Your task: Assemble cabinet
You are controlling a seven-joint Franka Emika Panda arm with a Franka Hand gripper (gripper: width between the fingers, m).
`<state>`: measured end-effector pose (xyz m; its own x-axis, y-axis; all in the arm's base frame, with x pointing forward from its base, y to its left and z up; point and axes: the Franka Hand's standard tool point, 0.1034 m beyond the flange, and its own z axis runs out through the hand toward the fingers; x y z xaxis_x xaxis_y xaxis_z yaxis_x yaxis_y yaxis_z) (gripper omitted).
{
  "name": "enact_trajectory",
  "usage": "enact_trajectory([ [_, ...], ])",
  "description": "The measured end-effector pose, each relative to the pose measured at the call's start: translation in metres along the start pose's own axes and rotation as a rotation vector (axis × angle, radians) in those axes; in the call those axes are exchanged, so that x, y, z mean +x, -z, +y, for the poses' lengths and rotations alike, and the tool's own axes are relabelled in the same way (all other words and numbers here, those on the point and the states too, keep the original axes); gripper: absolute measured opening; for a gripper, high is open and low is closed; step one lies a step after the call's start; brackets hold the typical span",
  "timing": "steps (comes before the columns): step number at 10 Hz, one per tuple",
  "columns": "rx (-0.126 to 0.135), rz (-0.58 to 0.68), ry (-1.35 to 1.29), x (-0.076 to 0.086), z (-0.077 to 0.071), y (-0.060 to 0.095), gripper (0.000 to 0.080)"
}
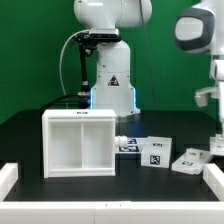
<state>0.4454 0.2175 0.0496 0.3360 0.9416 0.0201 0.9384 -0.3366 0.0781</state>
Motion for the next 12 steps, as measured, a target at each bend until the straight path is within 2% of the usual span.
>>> enact_trajectory([
  [2,0.005,0.014,-0.020,-0.004,0.000,-0.017,0.0062],
  [5,-0.005,0.040,-0.023,-0.001,0.001,-0.025,0.0064],
  [7,-0.010,0.050,-0.039,-0.005,0.004,-0.026,0.0064],
  [10,-0.010,0.049,-0.066,0.005,0.004,-0.023,0.0064],
  [12,-0.011,0.053,-0.067,0.001,0.003,-0.025,0.0064],
])
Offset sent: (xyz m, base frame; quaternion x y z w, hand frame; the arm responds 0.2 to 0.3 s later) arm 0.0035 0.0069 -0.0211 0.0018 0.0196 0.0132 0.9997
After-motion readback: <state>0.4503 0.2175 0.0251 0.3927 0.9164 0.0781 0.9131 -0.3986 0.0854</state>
